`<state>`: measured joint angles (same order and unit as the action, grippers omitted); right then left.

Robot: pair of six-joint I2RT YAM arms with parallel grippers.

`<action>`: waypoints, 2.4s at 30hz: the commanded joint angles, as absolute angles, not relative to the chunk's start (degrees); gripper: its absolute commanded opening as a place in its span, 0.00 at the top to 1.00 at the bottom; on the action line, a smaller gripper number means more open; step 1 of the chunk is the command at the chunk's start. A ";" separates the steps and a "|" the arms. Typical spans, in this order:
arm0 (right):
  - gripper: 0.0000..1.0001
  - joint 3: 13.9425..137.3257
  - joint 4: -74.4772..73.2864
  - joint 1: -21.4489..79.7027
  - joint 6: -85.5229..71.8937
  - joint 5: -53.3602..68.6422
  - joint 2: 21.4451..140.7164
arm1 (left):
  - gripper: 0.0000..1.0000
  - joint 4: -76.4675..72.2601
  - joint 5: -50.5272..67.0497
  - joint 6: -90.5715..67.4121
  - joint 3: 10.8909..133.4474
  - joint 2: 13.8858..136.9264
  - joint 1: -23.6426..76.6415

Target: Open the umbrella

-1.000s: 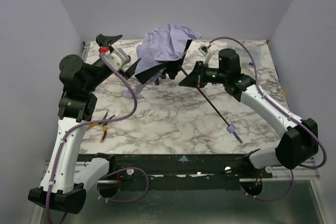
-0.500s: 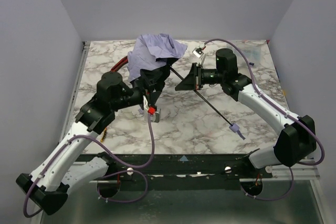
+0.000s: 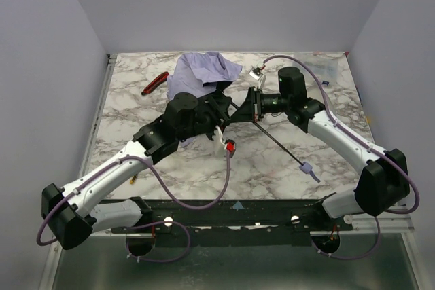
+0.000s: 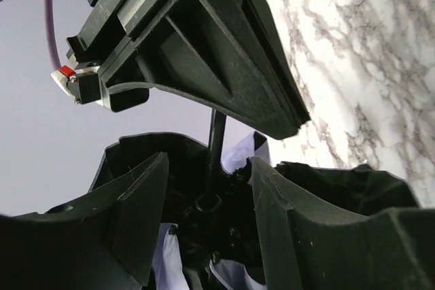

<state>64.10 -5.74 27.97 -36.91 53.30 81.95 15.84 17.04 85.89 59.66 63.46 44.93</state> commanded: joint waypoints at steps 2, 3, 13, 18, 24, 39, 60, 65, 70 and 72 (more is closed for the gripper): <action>1.00 63.66 -2.64 28.21 -35.24 55.81 79.29 | 0.47 8.11 9.44 89.90 58.62 66.71 47.07; 1.00 63.55 -2.72 28.21 -35.10 55.81 79.07 | 0.48 7.77 8.73 89.84 58.71 67.35 47.24; 1.00 62.94 -2.71 28.34 -34.01 58.82 78.65 | 0.89 6.35 7.40 91.42 57.88 69.57 47.55; 0.81 63.21 -2.98 28.27 -33.01 58.60 77.82 | 1.00 4.60 9.49 91.82 54.39 67.28 47.55; 0.57 66.27 -7.04 27.64 -27.96 55.46 77.44 | 1.00 5.17 12.66 91.98 49.59 62.77 47.60; 0.17 85.14 4.21 7.50 -34.09 48.39 83.72 | 1.00 16.79 22.23 64.07 58.24 58.20 45.45; 0.17 72.61 21.65 5.11 -39.23 54.67 76.12 | 1.00 -4.92 47.00 -5.17 71.22 64.26 24.35; 0.15 77.77 19.42 12.39 -32.51 53.23 75.97 | 1.00 -8.54 48.03 -11.73 70.27 66.39 24.35; 0.12 81.99 15.83 19.36 -25.23 50.27 77.40 | 1.00 -12.24 49.20 -17.31 69.78 67.83 24.36; 0.12 81.95 17.51 20.81 -25.19 49.73 77.71 | 1.00 -13.33 49.53 -19.05 69.52 68.26 24.39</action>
<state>80.23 16.84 18.61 -29.80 52.21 77.10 -5.26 46.61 -11.62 69.47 67.94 24.47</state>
